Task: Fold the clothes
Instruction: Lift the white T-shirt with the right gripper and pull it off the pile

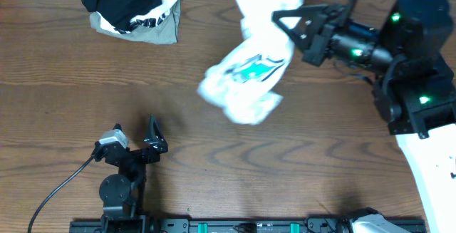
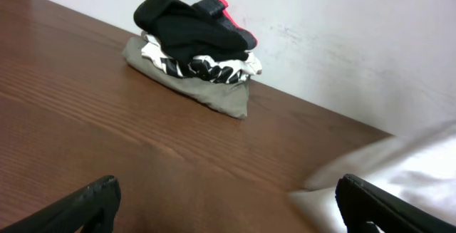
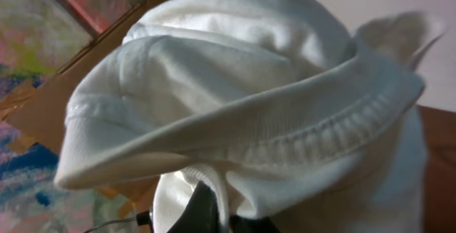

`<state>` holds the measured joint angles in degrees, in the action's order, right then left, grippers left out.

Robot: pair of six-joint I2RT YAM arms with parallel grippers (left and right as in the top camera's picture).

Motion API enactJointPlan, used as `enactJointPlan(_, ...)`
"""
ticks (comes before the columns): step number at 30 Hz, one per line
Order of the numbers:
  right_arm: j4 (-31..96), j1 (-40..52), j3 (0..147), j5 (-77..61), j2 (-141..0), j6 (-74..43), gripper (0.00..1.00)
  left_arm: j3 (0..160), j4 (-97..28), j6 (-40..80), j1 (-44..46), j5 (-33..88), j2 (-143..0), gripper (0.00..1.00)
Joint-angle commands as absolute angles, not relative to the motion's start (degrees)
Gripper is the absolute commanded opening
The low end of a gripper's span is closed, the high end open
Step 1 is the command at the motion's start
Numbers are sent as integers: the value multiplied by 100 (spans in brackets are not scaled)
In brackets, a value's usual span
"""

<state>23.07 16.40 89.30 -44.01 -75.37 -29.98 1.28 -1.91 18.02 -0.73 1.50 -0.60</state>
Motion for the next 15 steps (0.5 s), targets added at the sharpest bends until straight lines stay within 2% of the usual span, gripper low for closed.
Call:
enactJointPlan(1, 2248, 1743, 9011, -3863, -7553, -3129, 1, 23, -403, 1769, -93, 80, -23, 98)
enactJointPlan(9, 2563, 1461, 9011, -2770, -7542, -3118, 1, 23, -403, 1769, -93, 78, -23, 98)
enactJointPlan(15, 3011, 1151, 9011, -1142, -7334, -2648, 1, 23, -403, 1769, -93, 80, -23, 98)
